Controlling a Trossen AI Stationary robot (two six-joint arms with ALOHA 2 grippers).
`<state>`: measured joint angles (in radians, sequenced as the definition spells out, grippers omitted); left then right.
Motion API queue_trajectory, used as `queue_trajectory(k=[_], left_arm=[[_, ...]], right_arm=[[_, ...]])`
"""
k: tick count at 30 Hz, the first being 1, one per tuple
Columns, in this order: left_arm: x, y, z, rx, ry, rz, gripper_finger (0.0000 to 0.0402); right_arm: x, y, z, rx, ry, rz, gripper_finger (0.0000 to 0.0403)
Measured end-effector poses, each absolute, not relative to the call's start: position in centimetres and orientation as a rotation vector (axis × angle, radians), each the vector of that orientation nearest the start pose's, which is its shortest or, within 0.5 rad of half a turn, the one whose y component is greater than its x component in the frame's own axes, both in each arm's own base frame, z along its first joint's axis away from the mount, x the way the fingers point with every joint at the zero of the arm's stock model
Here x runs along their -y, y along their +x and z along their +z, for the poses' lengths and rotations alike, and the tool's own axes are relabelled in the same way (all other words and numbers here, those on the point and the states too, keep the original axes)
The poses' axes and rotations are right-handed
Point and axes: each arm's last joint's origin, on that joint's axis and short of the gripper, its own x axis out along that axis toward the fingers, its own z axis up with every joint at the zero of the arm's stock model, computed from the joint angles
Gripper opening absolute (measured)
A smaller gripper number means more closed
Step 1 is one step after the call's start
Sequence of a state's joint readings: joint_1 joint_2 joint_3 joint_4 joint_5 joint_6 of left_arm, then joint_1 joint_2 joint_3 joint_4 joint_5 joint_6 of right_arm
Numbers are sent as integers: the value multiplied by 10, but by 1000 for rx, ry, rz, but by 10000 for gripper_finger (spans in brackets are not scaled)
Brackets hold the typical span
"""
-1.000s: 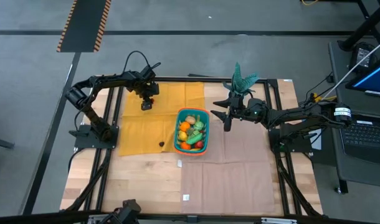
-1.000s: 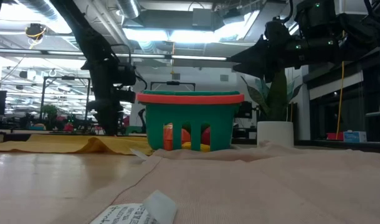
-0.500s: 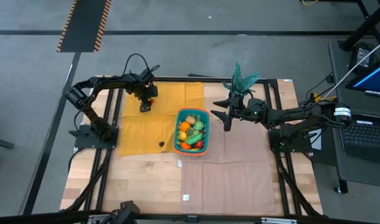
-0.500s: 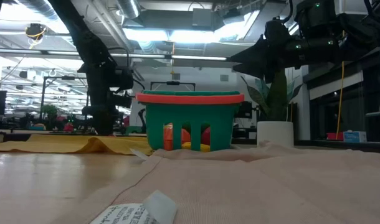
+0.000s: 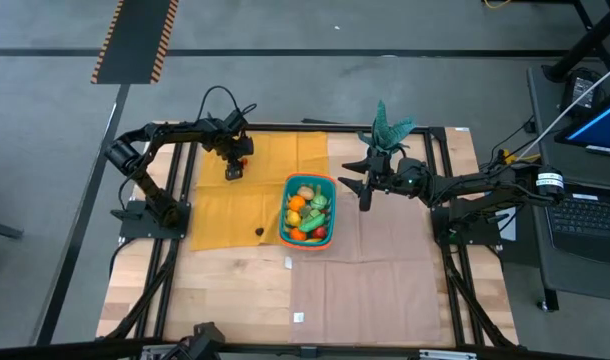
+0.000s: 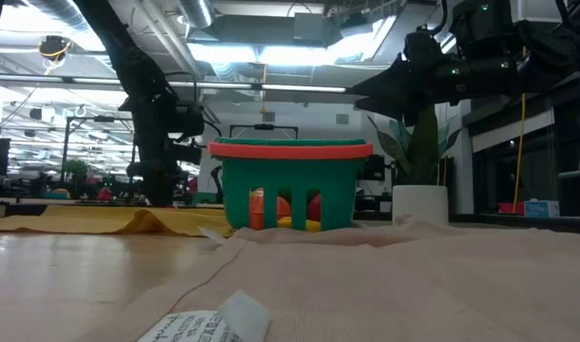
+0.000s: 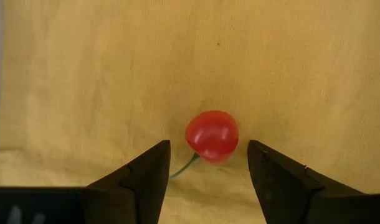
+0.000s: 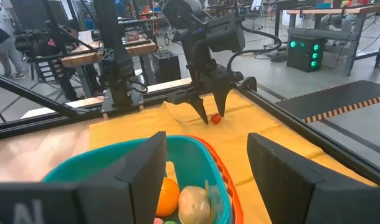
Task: Pick and placing Produce into tupperware
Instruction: Put the cherry into the basket
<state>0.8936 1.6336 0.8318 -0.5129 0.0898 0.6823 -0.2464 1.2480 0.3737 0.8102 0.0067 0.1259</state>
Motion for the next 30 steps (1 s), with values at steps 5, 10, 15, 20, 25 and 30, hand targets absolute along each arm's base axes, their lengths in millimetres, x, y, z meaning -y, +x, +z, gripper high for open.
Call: queue_trajectory(k=[5,10,15,20,25,30], left_arm=[[-213,175,140,-1305,-86,259,206],[-213,175,140,-1299,-101,267,206],[-213,175,140,-1296,-115,279,206],[-213,175,140,-1288,-144,305,206],[-213,175,140,-1282,-168,325,206],[-213,176,140,-1264,-185,311,194]], right_arm=[[58,229,198,-48,130,-257,225],[58,229,198,-48,130,-256,225],[58,229,198,-48,132,-257,225],[58,229,198,-48,132,-257,225],[58,229,198,-48,132,-257,225],[58,229,198,-48,133,-257,225]])
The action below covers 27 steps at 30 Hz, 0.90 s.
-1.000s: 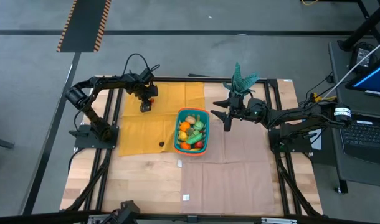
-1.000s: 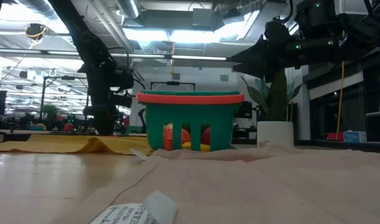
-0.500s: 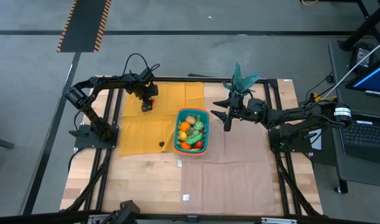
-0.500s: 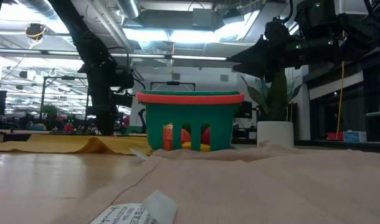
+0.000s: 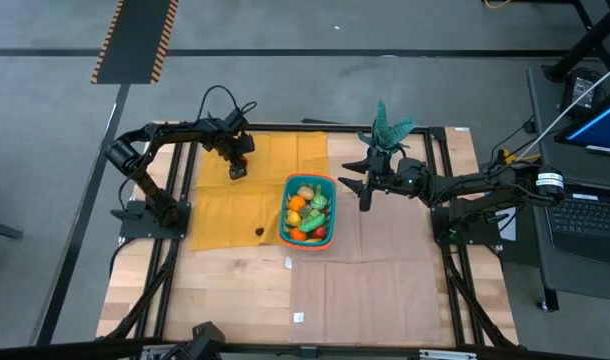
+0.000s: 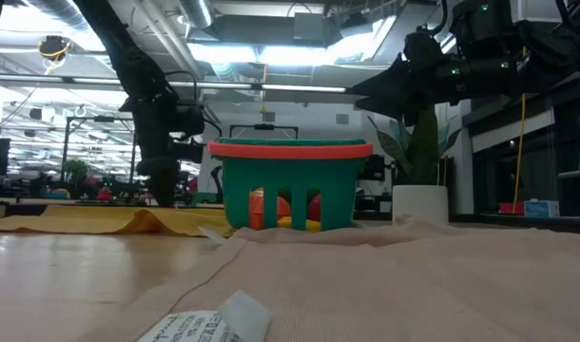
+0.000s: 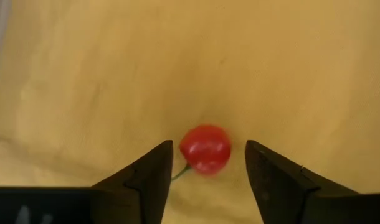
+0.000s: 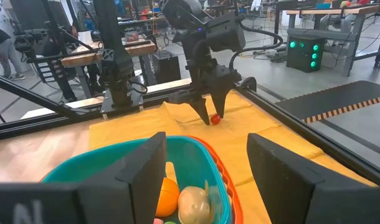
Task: Pick and placing Produce into tupperware
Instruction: Put the cherry into the basket
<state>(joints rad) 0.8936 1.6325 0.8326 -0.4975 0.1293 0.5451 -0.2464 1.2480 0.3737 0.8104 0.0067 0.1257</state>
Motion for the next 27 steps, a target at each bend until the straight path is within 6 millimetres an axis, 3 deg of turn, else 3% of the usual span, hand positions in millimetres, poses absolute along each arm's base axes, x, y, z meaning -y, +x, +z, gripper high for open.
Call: queue_trajectory(k=[12,27], left_arm=[[-214,178,142,-1230,-199,322,89],[-215,175,140,-1310,-97,321,165]], right_arm=[[58,229,198,-47,133,-257,225],[58,229,198,-48,133,-257,225]])
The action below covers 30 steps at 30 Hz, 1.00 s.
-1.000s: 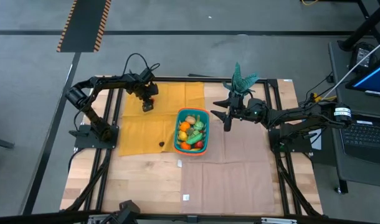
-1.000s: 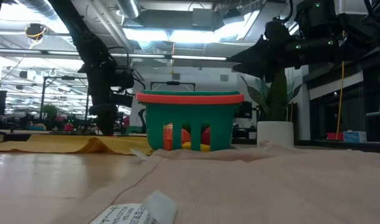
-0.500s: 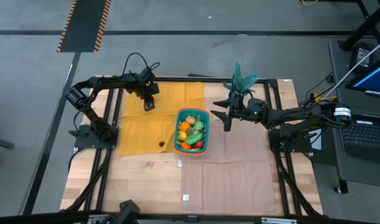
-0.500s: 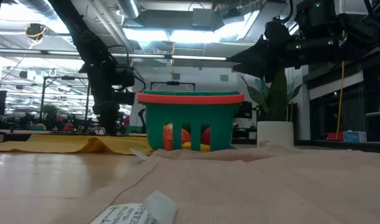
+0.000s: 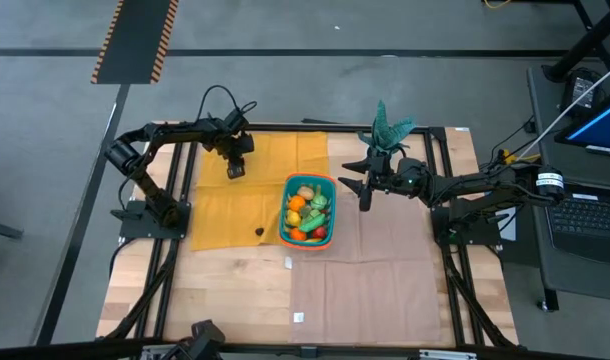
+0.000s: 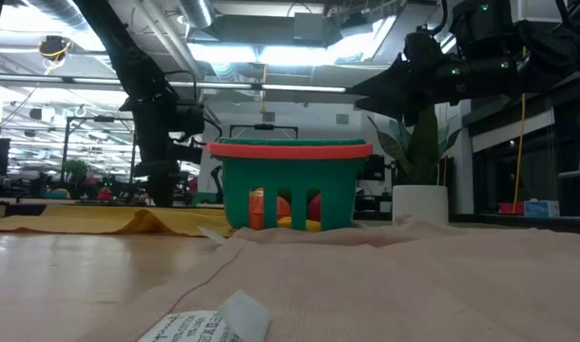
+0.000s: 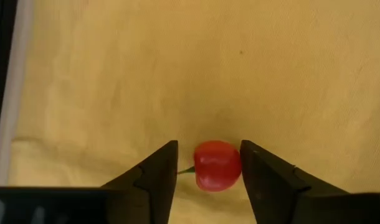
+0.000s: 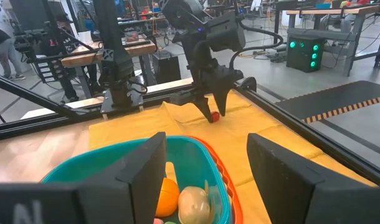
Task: Pick and placing Produce into tupperware
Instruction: Put the cherry into the basket
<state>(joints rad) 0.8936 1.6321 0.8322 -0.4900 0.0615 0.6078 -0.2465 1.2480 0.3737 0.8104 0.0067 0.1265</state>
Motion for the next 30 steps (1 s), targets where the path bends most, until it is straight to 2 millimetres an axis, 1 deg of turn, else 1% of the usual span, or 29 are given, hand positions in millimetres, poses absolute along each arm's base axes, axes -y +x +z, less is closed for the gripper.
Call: queue_trajectory(k=[9,13,16,22,25,27,30], left_arm=[[-215,175,140,-1312,-86,323,170],[-216,174,140,-1343,-64,356,168],[-215,173,140,-1352,-66,356,155],[-215,173,140,-1361,-73,350,112],[-214,173,140,-1362,-74,349,98],[-214,173,140,-1362,-74,349,97],[-214,173,140,-1363,-78,351,120]], right_arm=[[58,229,198,-48,133,-257,225],[58,229,198,-48,133,-257,225],[58,229,198,-48,133,-257,225],[58,229,198,-48,133,-257,225],[58,229,198,-48,133,-257,225],[58,229,198,-47,133,-257,225],[58,229,198,-47,133,-257,225]])
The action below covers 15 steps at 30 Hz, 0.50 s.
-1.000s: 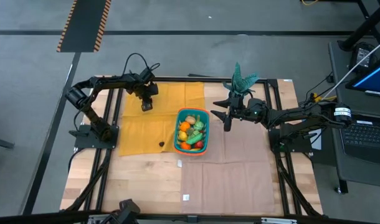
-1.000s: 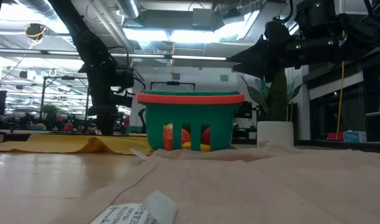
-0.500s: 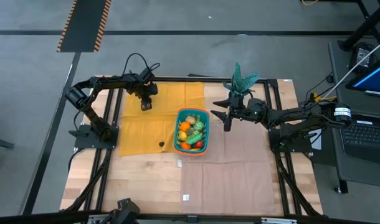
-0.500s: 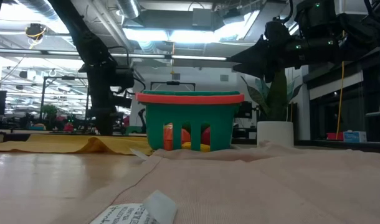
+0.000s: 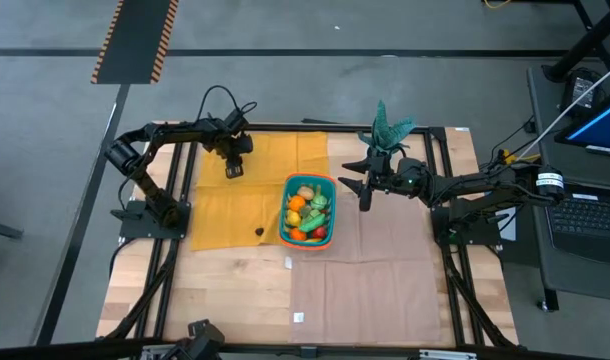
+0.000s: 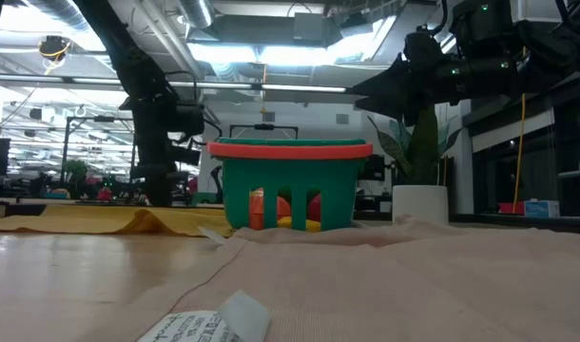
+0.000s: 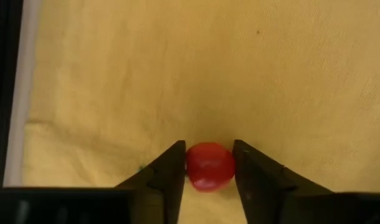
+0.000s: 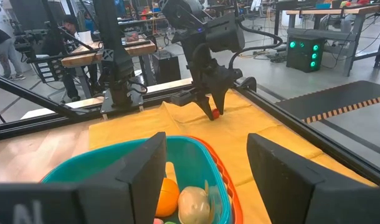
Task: Pick and placing Produce into tupperware
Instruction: Put the cherry into the basket
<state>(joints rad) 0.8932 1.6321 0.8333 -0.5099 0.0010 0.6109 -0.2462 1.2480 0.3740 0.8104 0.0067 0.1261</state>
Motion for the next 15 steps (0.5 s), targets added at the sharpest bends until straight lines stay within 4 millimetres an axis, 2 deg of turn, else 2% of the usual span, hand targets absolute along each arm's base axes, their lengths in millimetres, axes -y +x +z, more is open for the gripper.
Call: queue_trajectory(k=[7,15], left_arm=[[-214,173,140,-1362,-80,354,190],[-213,182,146,-1344,-49,342,215]], right_arm=[[58,229,198,-47,133,-256,225],[58,229,198,-47,130,-257,225]])
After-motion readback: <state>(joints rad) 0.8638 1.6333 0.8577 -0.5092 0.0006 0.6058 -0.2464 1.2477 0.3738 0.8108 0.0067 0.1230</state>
